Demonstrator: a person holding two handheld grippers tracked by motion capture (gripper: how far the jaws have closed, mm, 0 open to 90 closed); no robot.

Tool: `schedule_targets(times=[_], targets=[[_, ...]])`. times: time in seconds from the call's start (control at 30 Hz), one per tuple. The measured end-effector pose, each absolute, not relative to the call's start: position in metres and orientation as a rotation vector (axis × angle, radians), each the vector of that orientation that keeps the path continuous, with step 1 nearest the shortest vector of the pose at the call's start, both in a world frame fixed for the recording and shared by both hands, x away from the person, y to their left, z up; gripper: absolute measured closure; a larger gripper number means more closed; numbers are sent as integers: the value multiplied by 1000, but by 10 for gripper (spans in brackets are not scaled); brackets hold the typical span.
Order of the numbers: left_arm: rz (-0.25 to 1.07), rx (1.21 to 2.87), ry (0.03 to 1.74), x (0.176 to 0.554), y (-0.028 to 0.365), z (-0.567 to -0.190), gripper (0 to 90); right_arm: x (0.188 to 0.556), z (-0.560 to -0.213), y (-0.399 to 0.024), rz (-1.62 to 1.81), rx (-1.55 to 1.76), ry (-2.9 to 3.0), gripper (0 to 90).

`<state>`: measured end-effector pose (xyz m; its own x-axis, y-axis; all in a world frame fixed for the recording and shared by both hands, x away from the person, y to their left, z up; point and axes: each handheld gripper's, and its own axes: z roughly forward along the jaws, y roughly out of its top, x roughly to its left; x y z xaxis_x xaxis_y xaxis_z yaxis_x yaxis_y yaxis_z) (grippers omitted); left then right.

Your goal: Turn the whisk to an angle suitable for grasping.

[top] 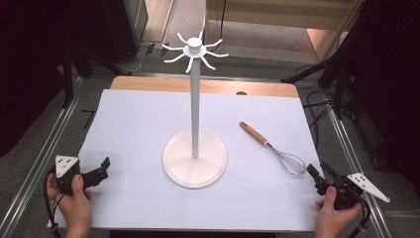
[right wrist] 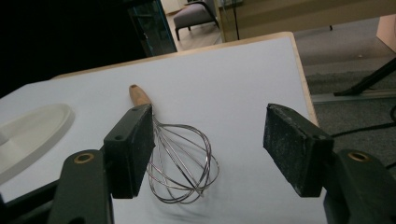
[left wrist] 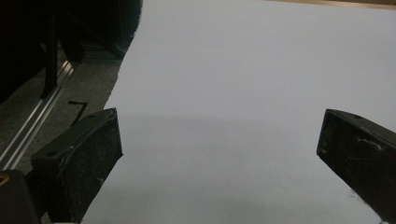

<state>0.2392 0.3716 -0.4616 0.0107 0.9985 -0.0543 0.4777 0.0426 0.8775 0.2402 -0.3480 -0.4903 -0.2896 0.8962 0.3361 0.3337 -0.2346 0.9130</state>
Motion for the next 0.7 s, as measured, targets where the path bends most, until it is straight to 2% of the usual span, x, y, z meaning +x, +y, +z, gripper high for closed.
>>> schedule_targets(times=[0.57, 0.7], targets=[[885, 1532, 1562, 238, 371, -462, 5, 242, -489, -347, 1505, 1434, 1546, 343], [889, 1531, 1563, 238, 370, -462, 5, 241, -490, -351, 1565, 1409, 1561, 376]])
